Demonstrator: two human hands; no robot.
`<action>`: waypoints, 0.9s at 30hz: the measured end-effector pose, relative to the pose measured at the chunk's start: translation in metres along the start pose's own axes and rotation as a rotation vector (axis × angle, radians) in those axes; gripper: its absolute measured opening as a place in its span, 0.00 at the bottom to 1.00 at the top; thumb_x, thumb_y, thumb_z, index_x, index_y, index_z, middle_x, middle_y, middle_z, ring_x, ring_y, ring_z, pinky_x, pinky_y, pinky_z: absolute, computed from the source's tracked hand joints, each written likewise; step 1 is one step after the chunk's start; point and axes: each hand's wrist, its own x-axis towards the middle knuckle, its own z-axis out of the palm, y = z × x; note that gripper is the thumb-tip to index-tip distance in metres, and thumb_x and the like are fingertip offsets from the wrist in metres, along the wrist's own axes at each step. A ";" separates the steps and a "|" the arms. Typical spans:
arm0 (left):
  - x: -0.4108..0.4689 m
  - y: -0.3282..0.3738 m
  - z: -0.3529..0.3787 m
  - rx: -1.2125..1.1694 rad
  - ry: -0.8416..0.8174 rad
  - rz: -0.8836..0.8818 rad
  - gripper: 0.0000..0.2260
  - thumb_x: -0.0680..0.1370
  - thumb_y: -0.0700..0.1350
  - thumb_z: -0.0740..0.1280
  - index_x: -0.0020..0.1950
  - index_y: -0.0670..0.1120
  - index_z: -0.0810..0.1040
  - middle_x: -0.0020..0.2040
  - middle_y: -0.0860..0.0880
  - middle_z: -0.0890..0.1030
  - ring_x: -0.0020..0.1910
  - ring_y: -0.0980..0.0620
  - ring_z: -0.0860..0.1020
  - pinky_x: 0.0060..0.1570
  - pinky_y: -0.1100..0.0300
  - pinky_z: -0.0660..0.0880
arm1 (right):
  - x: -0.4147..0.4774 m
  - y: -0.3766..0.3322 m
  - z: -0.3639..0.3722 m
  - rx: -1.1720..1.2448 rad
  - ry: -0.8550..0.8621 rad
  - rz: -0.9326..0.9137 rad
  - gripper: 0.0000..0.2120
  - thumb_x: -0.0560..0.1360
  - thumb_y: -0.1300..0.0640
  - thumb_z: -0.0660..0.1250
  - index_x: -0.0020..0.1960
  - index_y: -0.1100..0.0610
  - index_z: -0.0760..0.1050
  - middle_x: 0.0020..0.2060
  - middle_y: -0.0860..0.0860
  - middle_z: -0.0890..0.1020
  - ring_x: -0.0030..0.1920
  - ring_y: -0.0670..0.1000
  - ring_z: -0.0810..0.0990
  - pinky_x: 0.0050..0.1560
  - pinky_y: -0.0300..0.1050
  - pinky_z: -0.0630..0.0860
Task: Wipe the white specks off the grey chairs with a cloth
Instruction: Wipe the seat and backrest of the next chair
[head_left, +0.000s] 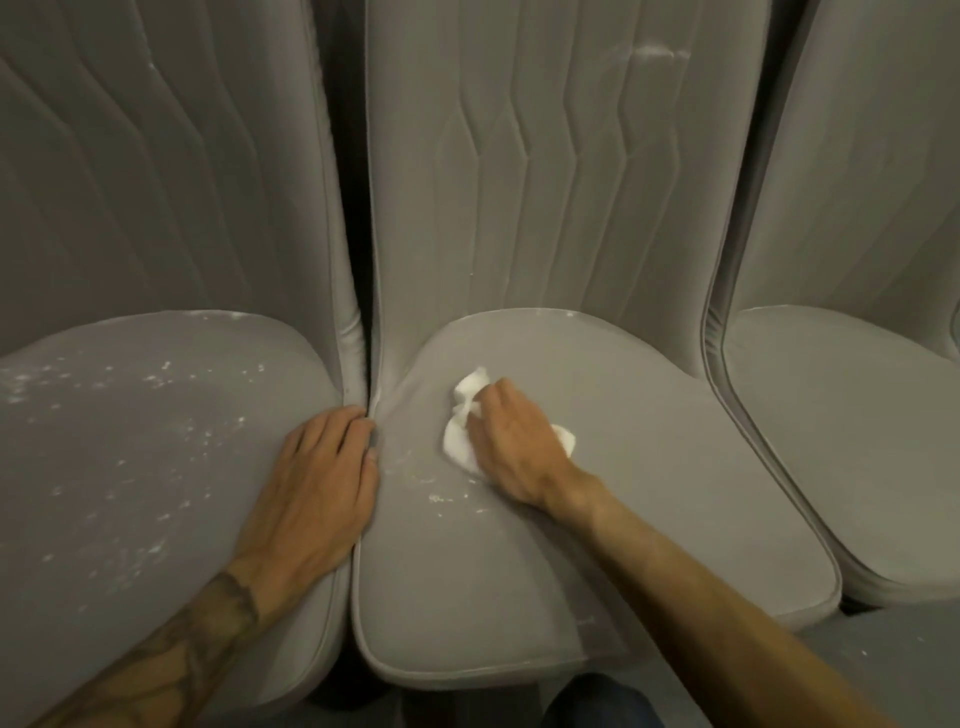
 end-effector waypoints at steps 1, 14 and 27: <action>0.000 0.000 0.001 -0.001 0.000 -0.004 0.14 0.83 0.45 0.58 0.63 0.42 0.77 0.64 0.43 0.78 0.63 0.43 0.76 0.67 0.48 0.70 | -0.009 -0.007 0.002 0.035 -0.026 -0.093 0.13 0.83 0.53 0.51 0.49 0.60 0.70 0.46 0.59 0.74 0.43 0.60 0.72 0.45 0.54 0.67; 0.001 0.000 0.001 0.003 0.005 -0.013 0.14 0.83 0.46 0.57 0.63 0.44 0.77 0.64 0.44 0.77 0.64 0.44 0.76 0.68 0.48 0.72 | 0.032 -0.009 0.009 0.066 -0.055 -0.140 0.11 0.83 0.54 0.54 0.50 0.61 0.69 0.47 0.60 0.73 0.44 0.61 0.72 0.47 0.56 0.68; -0.003 -0.001 0.001 -0.020 0.027 0.003 0.15 0.79 0.36 0.61 0.65 0.39 0.77 0.64 0.40 0.79 0.64 0.40 0.78 0.69 0.47 0.71 | 0.036 -0.037 0.016 0.097 -0.166 -0.310 0.10 0.82 0.54 0.56 0.50 0.60 0.70 0.47 0.57 0.73 0.43 0.57 0.72 0.47 0.55 0.69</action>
